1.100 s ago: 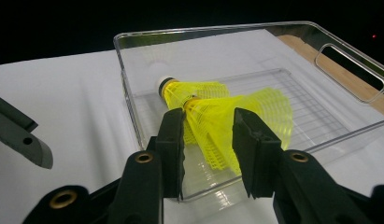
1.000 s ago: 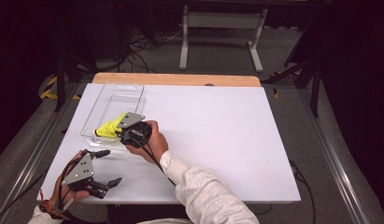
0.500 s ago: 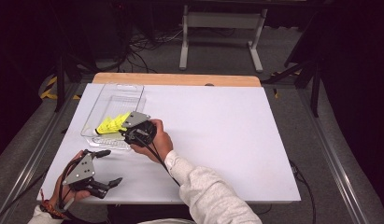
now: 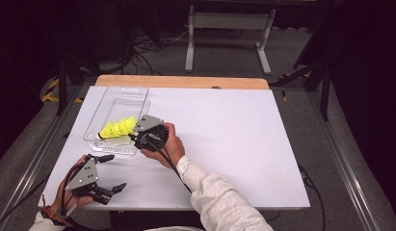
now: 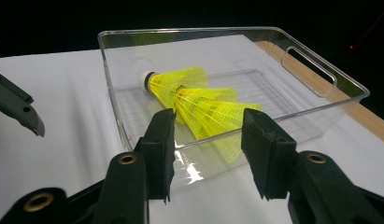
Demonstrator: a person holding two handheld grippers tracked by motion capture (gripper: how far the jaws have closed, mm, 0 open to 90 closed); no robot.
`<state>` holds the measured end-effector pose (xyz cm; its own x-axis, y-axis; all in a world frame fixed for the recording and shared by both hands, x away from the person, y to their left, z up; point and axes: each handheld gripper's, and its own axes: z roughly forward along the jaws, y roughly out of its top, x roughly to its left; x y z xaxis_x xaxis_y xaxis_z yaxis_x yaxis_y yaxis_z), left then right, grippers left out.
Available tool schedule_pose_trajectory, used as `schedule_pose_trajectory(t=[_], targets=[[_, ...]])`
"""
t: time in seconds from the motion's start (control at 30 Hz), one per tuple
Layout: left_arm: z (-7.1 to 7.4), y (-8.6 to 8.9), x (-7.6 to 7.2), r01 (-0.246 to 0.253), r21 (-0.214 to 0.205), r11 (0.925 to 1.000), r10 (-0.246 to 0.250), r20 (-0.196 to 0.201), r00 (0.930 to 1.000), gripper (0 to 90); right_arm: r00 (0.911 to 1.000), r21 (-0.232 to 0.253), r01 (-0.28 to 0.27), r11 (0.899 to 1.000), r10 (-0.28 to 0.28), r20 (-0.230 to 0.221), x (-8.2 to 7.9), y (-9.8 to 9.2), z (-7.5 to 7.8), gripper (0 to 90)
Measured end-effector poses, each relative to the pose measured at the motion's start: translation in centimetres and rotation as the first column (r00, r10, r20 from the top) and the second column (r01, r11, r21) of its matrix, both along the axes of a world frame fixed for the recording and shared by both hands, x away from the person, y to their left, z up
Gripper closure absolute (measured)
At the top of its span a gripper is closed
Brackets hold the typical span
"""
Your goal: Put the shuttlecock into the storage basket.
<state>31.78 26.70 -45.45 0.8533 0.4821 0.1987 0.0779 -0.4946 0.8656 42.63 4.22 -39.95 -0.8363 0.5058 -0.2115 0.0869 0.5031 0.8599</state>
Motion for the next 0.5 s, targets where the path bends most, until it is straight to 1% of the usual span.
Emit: schedule_pose_trajectory(t=[0.1, 0.17, 0.27, 0.33, 0.5], targets=[[0.0, 0.0, 0.0, 0.0, -0.001, 1.0, 0.0, -0.001, 1.0, 3.2, 1.0, 0.007, -0.002, 1.0, 0.002, -0.006, 0.1, -0.3, 0.0, 53.8], [0.0, 0.0, 0.0, 0.001, 0.004, 1.0, -0.001, 0.001, 1.0, 3.2, 1.0, 0.013, 0.0, 1.0, 0.0, -0.003, 0.0, -0.6, -0.1, 53.0], [0.0, -0.1, 0.0, 0.001, 0.007, 1.0, -0.001, 0.002, 1.0, 3.1, 1.0, 0.007, 0.003, 1.0, -0.003, 0.006, -0.1, -0.9, 0.0, 51.5], [0.0, -0.1, 0.0, -0.001, 0.008, 1.0, 0.001, 0.001, 1.0, 3.1, 1.0, 0.015, 0.001, 1.0, -0.001, 0.006, -0.1, -1.1, 0.1, 51.1], [0.0, -0.2, 0.0, -0.001, 0.008, 1.0, 0.001, 0.001, 1.0, 3.1, 0.9998, 0.01, 0.011, 1.0, -0.011, 0.016, -0.2, -1.8, 0.2, 48.3]])
